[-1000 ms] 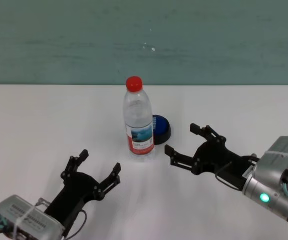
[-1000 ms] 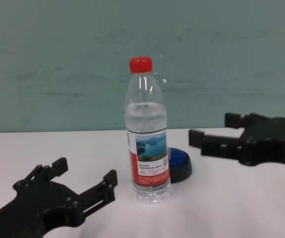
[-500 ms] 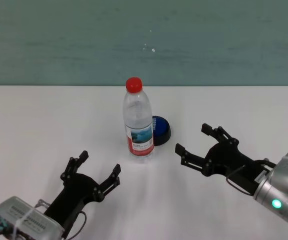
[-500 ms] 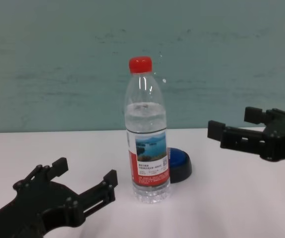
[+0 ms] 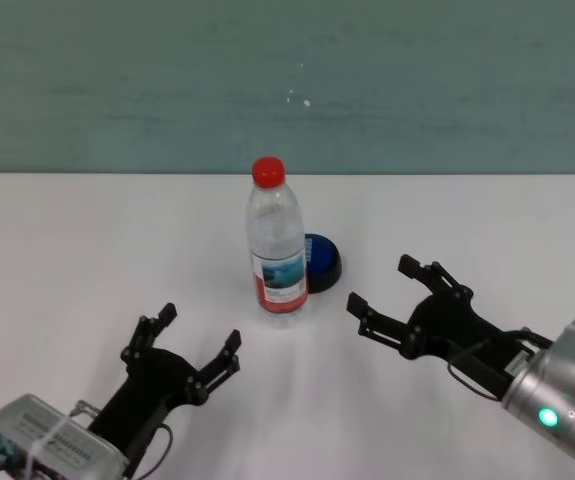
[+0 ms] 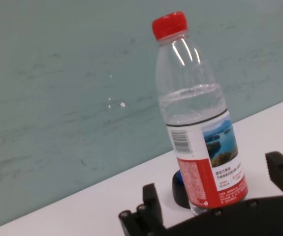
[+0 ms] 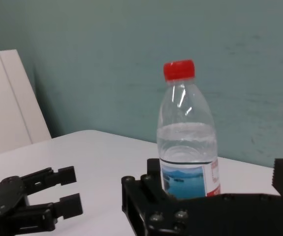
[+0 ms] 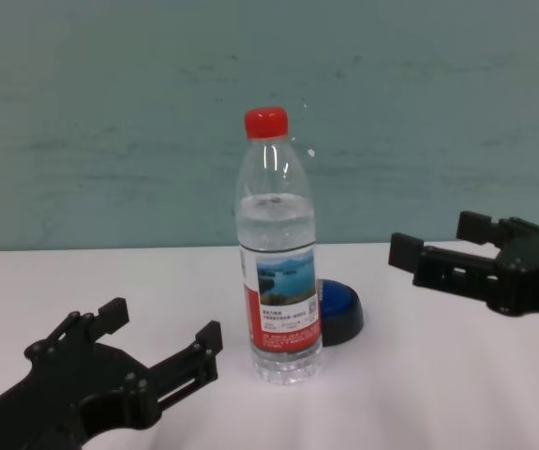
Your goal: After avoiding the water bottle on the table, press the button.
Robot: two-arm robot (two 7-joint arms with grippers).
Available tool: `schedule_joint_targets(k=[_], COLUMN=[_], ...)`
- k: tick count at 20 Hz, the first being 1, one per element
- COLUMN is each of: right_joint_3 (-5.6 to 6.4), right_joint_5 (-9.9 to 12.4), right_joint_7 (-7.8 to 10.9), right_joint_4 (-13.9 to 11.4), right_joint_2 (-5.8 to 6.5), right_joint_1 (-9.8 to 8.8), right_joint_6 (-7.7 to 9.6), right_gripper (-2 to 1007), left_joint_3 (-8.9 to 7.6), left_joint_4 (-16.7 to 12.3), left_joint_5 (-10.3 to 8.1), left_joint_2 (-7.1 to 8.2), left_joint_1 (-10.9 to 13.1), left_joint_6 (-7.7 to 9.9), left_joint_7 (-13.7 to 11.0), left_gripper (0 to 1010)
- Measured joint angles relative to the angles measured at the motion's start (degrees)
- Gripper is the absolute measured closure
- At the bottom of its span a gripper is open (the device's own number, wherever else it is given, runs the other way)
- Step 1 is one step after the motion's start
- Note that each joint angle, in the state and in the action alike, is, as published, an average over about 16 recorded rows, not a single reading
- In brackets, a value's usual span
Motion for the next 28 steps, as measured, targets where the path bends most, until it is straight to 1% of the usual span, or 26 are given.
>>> schedule_joint_targets(k=[5,10,13,18,24,28], right_joint_3=[-0.66,-1.3,-1.45,-1.14,-0.56,-0.35], right_joint_5=[-0.4,-0.7,-0.7,0.2,1.4,1.2], right_joint_7=[0.42,0.72,0.85,1.36,1.97,1.75], right_joint_4=[1.5,3.1,3.9,5.1,6.0,6.4], right_joint_2=[-0.33,-0.59,-0.72,-0.98,-1.14,-1.28], right_joint_1=[0.31,0.71,0.87,0.95,0.82,0.7], right_joint_6=[-0.77,-0.82,-0.66,-1.04,-2.53,-3.61], right_gripper=[2,2,2,2,2,2], left_joint_3=[0.0,0.0,0.0,0.0,0.0,0.0], left_joint_4=[0.0,0.0,0.0,0.0,0.0,0.0], left_joint_5=[0.0,0.0,0.0,0.0,0.0,0.0], left_joint_2=[0.0,0.0,0.0,0.0,0.0,0.0], left_joint_1=[0.0,0.0,0.0,0.0,0.0,0.0], left_joint_6=[0.0,0.0,0.0,0.0,0.0,0.0], left_joint_7=[0.0,0.0,0.0,0.0,0.0,0.0], left_gripper=[10,10,10,10,10,10])
